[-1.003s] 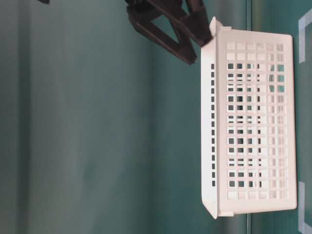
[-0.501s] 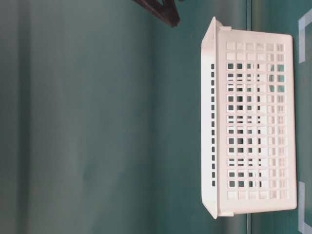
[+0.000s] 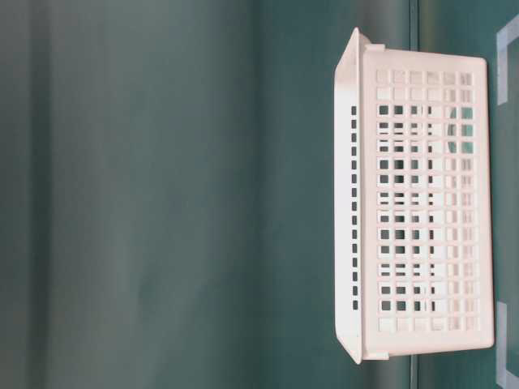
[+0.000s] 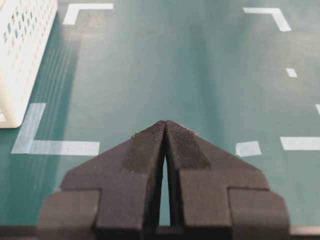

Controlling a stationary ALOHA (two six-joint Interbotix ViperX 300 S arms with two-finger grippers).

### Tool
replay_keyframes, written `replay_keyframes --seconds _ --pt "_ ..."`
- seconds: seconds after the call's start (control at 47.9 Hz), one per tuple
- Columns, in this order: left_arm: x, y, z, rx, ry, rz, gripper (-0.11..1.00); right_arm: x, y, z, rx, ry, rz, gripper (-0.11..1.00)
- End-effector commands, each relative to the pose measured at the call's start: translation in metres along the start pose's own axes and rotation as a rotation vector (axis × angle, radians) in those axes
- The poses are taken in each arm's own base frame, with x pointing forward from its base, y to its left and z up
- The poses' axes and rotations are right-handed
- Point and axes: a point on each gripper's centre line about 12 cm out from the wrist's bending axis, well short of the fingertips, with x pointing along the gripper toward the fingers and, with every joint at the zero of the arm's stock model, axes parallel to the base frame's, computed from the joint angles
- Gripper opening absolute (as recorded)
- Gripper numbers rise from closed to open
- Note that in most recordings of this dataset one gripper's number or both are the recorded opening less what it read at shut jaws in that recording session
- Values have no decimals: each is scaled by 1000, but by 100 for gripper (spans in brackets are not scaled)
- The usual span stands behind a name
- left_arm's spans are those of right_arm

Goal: Put the tape in the middle into the white basket.

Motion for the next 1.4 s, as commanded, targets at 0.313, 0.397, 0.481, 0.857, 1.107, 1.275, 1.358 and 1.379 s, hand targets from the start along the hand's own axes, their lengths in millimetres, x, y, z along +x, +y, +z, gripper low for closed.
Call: replay_keyframes --seconds 0.313,0.397,0.481,0.857,1.107,1.275,1.358,1.379 --pt "0 0 5 0 -11 0 -11 -45 -6 -11 5 -84 -25 98" --pt "0 0 5 2 -11 0 -11 -51 -8 -16 7 -83 -43 98" --pt "0 0 5 2 -12 0 -11 -55 -9 -19 4 -85 -47 98" --pt "0 0 5 2 -12 0 -11 -52 -12 -45 3 -6 -57 98" --pt "0 0 5 2 -12 0 -11 -52 -14 -57 5 55 -69 98" --pt "0 0 5 2 -11 0 -11 -53 -17 -68 15 139 -89 98" --pt "0 0 5 2 -11 0 -11 -53 -17 -68 32 138 -90 98" --pt "0 0 5 2 -12 0 -11 -53 -17 -68 36 138 -90 98"
